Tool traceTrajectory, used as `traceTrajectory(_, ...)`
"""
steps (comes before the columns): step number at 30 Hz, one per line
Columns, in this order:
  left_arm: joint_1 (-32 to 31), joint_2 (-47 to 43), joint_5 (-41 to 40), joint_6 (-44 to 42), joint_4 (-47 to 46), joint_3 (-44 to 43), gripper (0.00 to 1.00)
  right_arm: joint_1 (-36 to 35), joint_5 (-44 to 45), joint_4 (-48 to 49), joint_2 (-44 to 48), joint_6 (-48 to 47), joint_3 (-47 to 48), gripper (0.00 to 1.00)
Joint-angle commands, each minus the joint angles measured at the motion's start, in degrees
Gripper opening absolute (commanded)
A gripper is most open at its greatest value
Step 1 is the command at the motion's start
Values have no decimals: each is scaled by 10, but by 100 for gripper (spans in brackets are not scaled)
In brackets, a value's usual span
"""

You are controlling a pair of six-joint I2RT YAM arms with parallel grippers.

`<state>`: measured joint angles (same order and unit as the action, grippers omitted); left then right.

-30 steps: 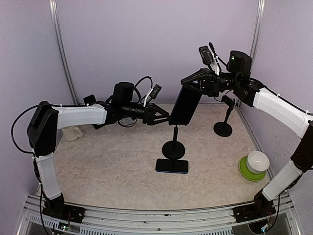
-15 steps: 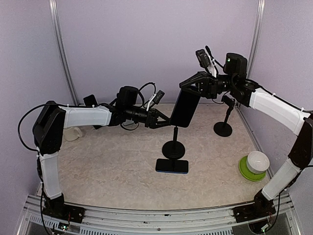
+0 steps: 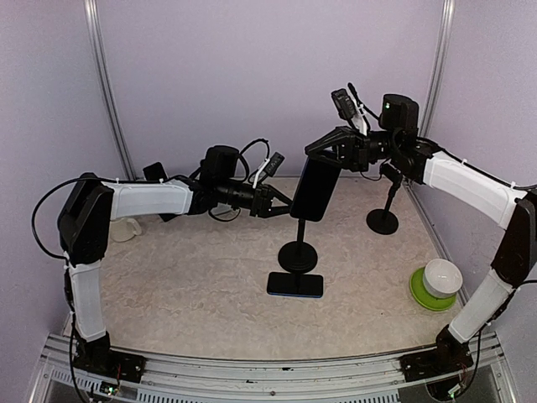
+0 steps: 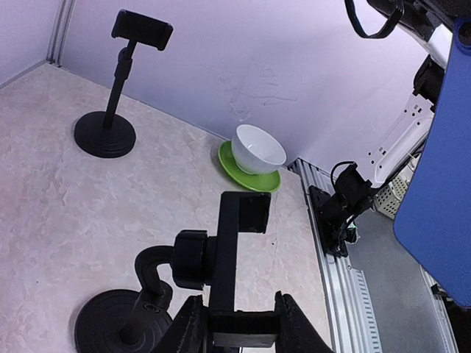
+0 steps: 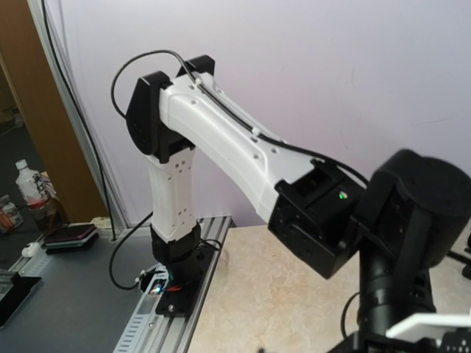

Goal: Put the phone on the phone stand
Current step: Install the phone on the phone stand.

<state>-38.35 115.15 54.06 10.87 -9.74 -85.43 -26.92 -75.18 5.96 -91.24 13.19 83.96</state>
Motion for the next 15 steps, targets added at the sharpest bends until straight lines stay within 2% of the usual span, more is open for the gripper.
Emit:
traceTrajectory(1,-2,12,12,-3,-3,-17,27,5,-13,23,-17,11,17,0)
traceTrajectory(8,-3,15,17,-10,5,-18,2,5,-30,52,-41,38,22,0)
traceTrajectory(15,-2,8,23,-42,35,-23,0,-9,-70,57,-77,33,38,0)
